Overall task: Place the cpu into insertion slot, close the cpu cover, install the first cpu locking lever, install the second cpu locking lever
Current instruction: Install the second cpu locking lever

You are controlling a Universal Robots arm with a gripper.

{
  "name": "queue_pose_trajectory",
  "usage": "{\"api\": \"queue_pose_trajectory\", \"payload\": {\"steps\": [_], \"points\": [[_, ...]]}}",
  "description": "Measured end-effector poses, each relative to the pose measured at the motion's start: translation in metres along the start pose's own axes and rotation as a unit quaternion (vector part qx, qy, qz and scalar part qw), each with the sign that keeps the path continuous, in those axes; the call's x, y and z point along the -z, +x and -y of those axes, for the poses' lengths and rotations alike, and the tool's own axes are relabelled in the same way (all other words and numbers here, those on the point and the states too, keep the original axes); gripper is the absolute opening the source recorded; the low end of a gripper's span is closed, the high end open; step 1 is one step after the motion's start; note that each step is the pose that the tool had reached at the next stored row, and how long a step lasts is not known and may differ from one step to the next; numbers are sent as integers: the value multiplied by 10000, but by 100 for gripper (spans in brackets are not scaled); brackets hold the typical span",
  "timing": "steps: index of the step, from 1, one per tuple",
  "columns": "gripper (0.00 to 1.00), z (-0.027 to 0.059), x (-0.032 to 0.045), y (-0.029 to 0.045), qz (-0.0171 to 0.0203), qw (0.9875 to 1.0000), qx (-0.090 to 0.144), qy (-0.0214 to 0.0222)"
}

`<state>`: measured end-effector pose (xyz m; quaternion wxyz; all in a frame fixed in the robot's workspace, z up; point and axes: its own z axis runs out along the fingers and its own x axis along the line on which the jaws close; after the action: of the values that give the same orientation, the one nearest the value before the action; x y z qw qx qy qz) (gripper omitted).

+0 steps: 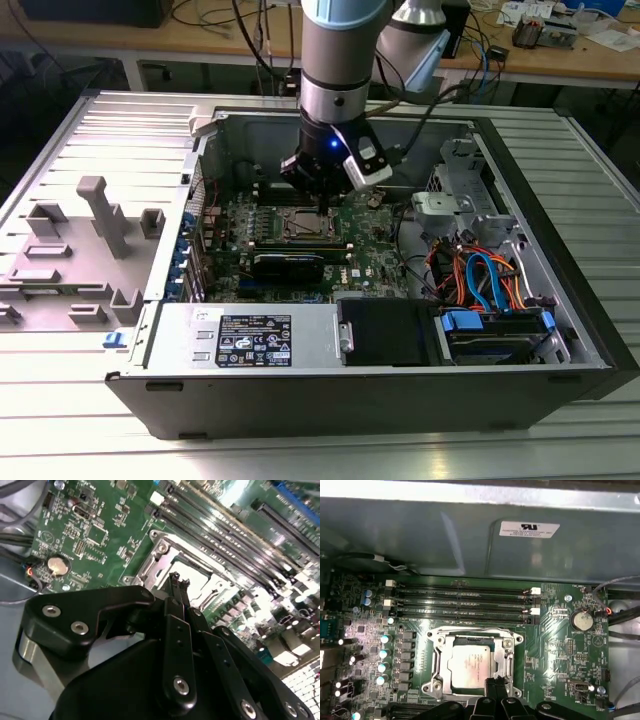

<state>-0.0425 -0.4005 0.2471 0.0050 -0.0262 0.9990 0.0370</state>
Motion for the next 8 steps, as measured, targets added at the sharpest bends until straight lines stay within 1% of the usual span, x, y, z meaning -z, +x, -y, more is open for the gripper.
{"api": "queue_pose_trajectory", "payload": {"steps": [2,4,6,8], "points": [[11,64,5,9,0,10000,0,-1],[11,144,11,37,0,10000,-1,-2],[11,188,15,70,0,10000,-1,-1],[11,208,17,110,0,10000,1,-2]]}}
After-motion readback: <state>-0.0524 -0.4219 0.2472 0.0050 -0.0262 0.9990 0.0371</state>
